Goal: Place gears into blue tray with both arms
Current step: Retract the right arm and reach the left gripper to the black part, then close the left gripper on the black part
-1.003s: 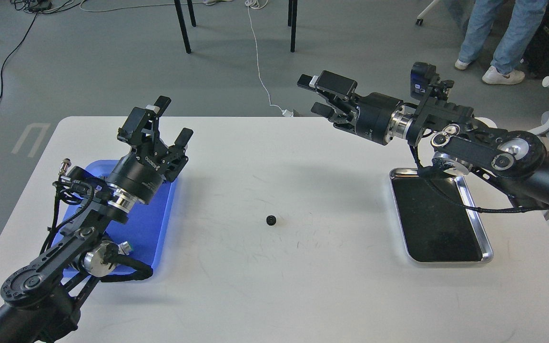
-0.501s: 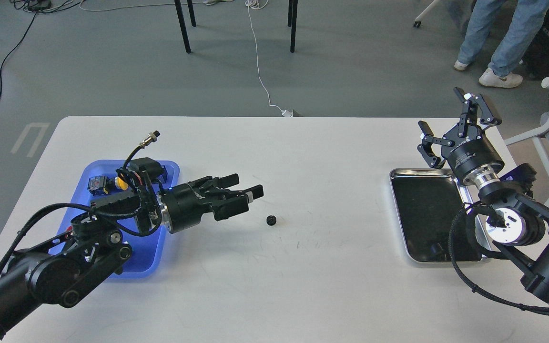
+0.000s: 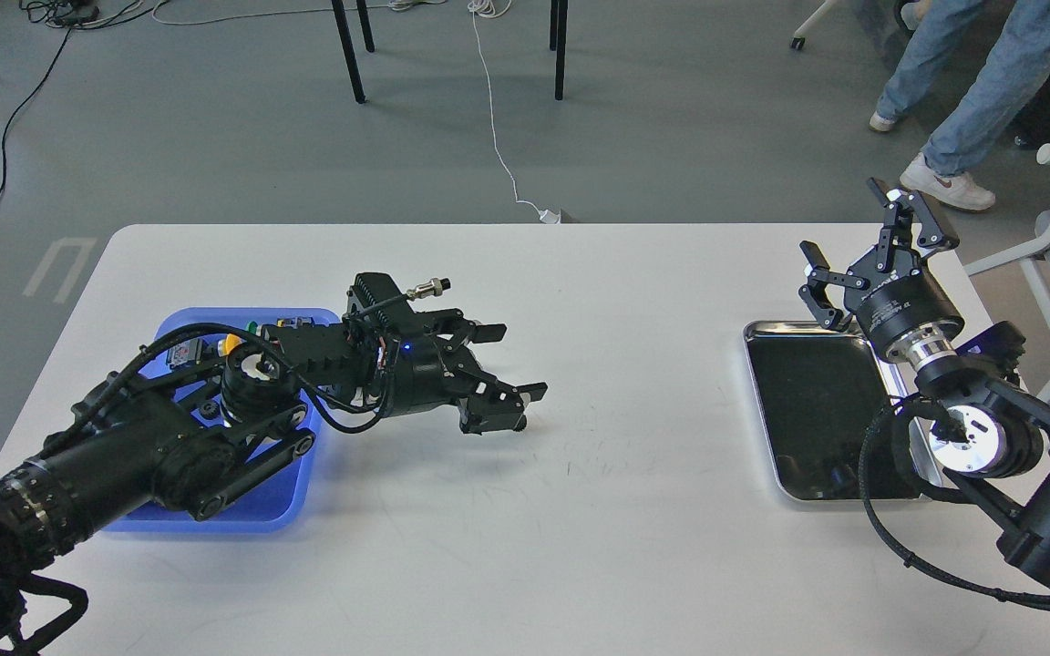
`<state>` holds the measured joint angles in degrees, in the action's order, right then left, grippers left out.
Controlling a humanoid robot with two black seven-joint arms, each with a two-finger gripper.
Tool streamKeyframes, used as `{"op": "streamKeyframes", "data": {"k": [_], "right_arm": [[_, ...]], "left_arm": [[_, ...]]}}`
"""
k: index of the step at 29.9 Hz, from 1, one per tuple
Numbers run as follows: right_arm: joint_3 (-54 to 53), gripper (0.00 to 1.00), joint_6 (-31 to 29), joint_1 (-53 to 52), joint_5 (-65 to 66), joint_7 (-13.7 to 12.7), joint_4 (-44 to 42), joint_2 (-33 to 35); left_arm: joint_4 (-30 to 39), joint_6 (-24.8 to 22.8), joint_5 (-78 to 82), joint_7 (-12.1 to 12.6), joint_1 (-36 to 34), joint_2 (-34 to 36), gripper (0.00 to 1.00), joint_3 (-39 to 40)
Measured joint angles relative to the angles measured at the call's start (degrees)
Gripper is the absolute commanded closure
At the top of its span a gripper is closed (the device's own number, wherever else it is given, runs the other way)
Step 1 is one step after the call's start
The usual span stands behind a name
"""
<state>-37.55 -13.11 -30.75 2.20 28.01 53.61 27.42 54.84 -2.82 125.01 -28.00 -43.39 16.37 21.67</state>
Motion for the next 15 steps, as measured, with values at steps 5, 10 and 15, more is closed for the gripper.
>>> {"op": "streamKeyframes", "data": {"k": [5,10,15], "right_arm": [[0.02,0.03,0.02,0.0,0.0,0.0,0.0,0.0],[0.02,0.03,0.03,0.0,0.0,0.0,0.0,0.0],[0.03,0.03,0.16,0.0,0.0,0.0,0.0,0.0]], "left_arm": [[-2.9,0.16,0.0,0.0,-1.21,-1.12,0.06,-4.15],[-3.69,0.18,0.0,0.0,-1.24,-1.11,0.12,-6.26],[-5.52,0.21,0.0,0.0,-2.28,-1.6,0.2,-9.08]]}}
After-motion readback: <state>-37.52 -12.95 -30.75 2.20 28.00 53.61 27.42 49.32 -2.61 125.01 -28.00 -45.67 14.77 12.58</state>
